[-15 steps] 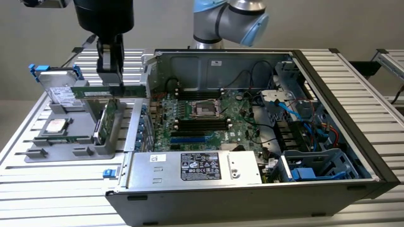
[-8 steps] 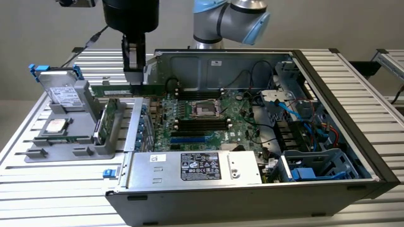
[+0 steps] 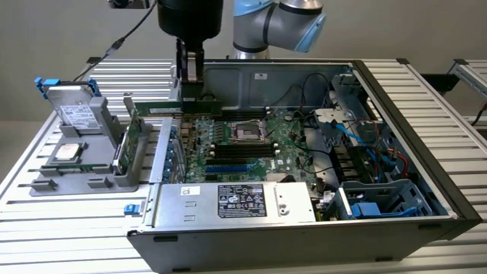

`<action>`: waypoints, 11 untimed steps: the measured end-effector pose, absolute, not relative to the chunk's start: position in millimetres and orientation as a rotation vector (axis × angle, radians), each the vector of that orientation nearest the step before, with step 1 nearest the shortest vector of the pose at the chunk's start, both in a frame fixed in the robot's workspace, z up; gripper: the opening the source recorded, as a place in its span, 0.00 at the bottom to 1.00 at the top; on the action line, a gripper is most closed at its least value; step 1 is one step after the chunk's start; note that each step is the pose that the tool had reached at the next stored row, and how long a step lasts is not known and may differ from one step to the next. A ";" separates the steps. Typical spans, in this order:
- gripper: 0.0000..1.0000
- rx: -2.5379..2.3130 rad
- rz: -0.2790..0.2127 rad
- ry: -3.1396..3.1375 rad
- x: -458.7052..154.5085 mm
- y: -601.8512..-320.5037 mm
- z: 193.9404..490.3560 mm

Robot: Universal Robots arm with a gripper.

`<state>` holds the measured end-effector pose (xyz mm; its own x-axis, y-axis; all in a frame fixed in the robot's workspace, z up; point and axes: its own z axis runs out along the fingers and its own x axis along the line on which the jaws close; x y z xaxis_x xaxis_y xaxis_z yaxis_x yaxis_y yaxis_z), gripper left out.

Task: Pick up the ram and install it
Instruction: 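Pick up the ram and move it above insertion slot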

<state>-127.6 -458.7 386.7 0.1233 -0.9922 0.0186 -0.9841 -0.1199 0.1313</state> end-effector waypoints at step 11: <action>0.14 2.269 -0.111 -2.006 -81.5 -445.1 384.9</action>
<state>-81.5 -445.1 384.9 0.1235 -0.9922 0.0185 -0.9841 -0.1200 0.1313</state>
